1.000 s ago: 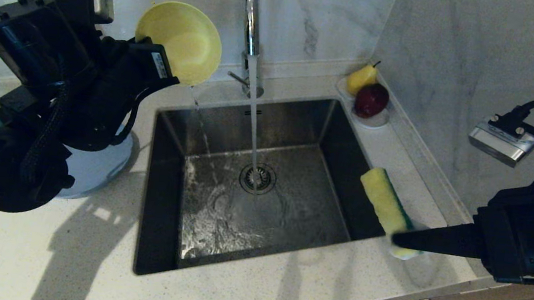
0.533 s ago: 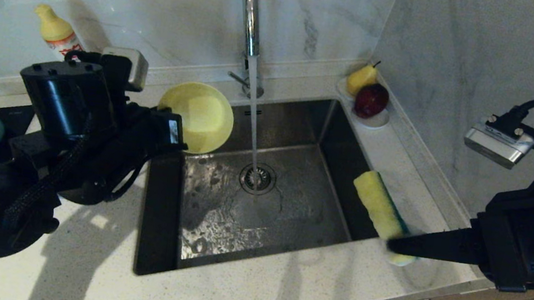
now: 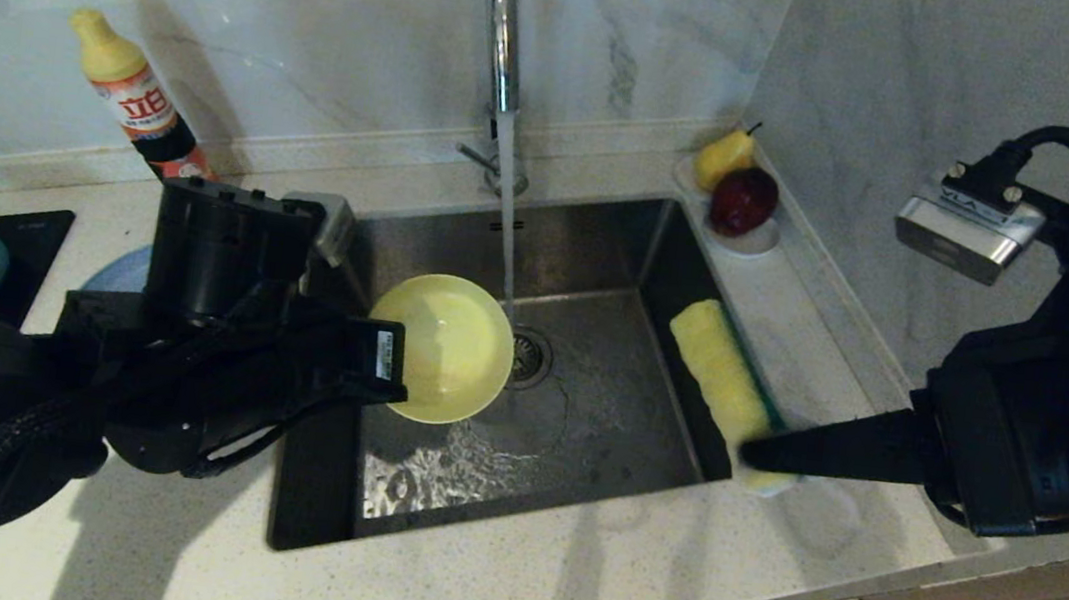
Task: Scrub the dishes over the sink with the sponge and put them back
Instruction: Wipe the bowl
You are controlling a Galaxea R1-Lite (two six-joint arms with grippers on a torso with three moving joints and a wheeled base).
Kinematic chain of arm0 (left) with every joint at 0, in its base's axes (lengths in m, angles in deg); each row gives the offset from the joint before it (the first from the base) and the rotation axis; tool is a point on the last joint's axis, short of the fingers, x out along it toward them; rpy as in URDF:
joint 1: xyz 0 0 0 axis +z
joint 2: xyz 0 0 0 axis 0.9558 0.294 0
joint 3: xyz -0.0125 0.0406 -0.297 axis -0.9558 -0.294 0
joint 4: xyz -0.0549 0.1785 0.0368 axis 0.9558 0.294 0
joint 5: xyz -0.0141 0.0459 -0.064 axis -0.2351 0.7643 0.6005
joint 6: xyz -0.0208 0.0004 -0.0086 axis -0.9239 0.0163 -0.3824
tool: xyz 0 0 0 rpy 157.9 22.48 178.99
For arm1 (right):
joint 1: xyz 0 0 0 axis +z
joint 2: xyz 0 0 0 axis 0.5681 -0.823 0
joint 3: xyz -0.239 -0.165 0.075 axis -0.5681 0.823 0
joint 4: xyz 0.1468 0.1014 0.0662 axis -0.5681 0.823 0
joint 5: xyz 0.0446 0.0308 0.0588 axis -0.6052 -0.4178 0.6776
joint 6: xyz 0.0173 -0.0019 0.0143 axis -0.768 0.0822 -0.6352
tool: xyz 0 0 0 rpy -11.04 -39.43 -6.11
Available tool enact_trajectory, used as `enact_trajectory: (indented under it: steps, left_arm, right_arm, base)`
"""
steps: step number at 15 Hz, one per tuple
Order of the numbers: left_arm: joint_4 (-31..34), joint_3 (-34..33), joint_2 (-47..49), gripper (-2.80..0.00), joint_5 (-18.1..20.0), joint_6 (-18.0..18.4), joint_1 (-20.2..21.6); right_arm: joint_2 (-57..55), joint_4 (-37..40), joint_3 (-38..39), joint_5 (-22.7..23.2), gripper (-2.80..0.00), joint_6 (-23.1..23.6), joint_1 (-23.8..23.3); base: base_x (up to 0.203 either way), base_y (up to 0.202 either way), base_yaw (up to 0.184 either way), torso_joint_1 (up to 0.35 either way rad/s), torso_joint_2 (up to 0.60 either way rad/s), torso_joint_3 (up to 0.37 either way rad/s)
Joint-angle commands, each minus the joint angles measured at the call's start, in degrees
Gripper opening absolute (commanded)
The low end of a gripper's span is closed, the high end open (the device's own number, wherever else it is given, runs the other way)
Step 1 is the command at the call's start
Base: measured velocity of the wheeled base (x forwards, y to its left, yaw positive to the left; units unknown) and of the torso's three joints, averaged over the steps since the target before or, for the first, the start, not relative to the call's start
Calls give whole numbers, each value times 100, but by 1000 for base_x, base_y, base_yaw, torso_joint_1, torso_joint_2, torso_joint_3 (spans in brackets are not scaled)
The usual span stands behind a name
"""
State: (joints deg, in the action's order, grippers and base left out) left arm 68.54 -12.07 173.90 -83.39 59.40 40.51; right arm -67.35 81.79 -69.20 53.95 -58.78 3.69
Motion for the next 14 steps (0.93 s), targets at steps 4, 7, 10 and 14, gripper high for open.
enact_trajectory:
  steps: [4, 7, 10, 14]
  left_arm:
    - [976, 1034, 309, -280, 24, -1031, -152]
    - [1334, 1394, 467, -280, 160, -1451, -308]
    - [1328, 1490, 586, -280, 157, -1756, -398]
    - [1275, 1534, 631, -280, 140, -2041, -487]
  right_arm:
    - [-963, 847, -1492, -20, -280, -40, 356]
    - [-1476, 1055, -1939, -35, -280, -281, 616]
    - [-1964, 1089, -2192, -32, -280, -534, 820]
    - [-2357, 1109, -2442, -30, -280, -867, 898]
  base:
    - [0, 0, 0, 0, 0, 0]
    - [0, 0, 0, 0, 0, 0]
    - [0, 0, 0, 0, 0, 0]
    - [0, 0, 0, 0, 0, 0]
